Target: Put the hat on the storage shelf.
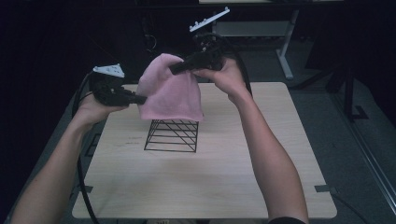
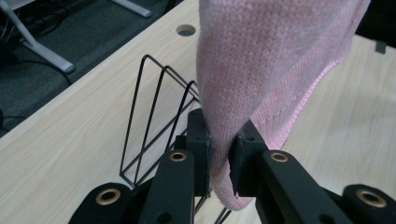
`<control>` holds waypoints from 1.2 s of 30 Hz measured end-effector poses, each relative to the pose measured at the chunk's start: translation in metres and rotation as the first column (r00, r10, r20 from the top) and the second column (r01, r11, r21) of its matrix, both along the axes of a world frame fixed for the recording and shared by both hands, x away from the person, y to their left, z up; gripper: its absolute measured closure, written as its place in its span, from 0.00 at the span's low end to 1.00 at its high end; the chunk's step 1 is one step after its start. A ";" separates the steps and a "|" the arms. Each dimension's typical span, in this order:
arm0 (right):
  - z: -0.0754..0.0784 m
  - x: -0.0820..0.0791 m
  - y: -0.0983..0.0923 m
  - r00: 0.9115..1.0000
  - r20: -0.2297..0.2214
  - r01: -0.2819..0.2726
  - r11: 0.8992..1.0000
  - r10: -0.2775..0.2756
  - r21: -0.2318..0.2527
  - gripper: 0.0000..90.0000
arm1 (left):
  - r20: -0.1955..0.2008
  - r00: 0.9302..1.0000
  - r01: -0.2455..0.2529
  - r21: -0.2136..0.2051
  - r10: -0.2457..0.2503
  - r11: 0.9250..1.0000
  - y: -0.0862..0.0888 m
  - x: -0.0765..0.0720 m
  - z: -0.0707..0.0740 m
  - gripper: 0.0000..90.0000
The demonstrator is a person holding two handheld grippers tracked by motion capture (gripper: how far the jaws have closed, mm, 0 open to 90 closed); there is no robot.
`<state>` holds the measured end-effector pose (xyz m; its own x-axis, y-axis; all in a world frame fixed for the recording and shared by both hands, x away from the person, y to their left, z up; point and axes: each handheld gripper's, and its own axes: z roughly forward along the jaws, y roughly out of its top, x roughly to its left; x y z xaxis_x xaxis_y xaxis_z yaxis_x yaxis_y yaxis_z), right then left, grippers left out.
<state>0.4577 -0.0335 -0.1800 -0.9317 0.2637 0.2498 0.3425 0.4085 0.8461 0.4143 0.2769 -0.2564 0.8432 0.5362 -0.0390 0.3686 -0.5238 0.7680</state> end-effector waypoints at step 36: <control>-0.047 0.000 0.020 0.996 -0.066 -0.060 0.996 0.056 -0.069 0.83 | -0.057 0.998 0.003 0.112 0.004 0.994 0.011 -0.007 -0.042 0.93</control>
<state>0.4577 -0.0136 -0.2271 -0.9286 0.2291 0.2920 0.3691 0.4877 0.7911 0.4072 0.2877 -0.2985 0.8411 0.5402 -0.0268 0.4104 -0.6053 0.6820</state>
